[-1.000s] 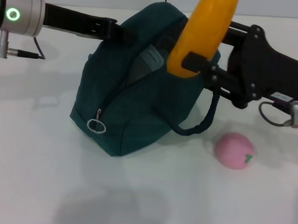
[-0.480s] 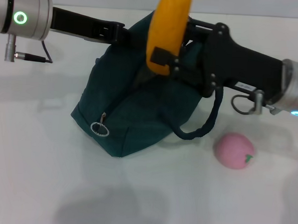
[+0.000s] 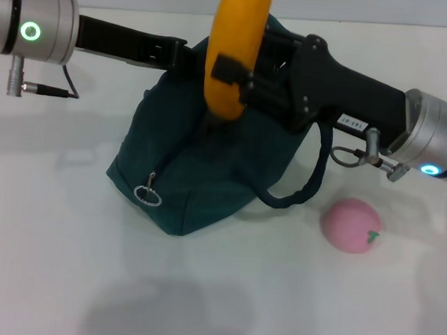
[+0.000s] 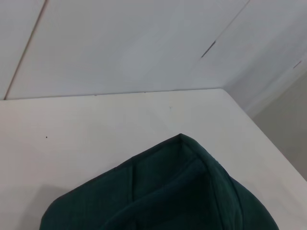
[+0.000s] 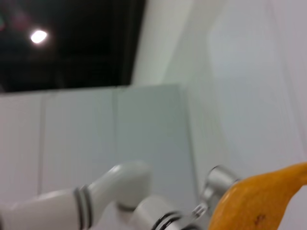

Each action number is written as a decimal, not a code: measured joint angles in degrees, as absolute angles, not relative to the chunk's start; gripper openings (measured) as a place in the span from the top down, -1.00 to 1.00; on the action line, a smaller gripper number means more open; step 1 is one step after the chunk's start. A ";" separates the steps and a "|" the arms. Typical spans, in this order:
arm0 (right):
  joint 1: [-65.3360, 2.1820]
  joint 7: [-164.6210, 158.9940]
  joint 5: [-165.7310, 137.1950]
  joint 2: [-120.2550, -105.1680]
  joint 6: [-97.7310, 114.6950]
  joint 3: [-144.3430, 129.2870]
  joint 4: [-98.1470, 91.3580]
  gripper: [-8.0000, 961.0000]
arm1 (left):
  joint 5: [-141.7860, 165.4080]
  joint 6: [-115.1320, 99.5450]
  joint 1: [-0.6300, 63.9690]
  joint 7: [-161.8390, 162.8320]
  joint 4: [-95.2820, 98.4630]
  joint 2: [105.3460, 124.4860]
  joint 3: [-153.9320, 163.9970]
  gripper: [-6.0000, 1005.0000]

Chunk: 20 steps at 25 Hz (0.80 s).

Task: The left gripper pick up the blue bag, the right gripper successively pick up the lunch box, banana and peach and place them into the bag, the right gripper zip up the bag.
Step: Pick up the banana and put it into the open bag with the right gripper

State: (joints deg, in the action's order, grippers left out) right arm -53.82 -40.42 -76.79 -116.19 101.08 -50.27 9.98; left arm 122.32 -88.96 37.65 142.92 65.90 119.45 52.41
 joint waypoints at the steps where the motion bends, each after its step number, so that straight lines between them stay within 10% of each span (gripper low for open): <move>1: -53.61 -41.10 -78.40 -116.19 100.83 -47.77 10.60 0.04 | 122.32 -88.97 37.57 142.90 65.90 119.46 52.44 0.88; 20: -46.00 -41.35 -115.63 -116.19 89.13 -4.78 19.08 -0.04 | 120.15 -89.49 36.03 141.69 65.83 119.14 52.88 0.88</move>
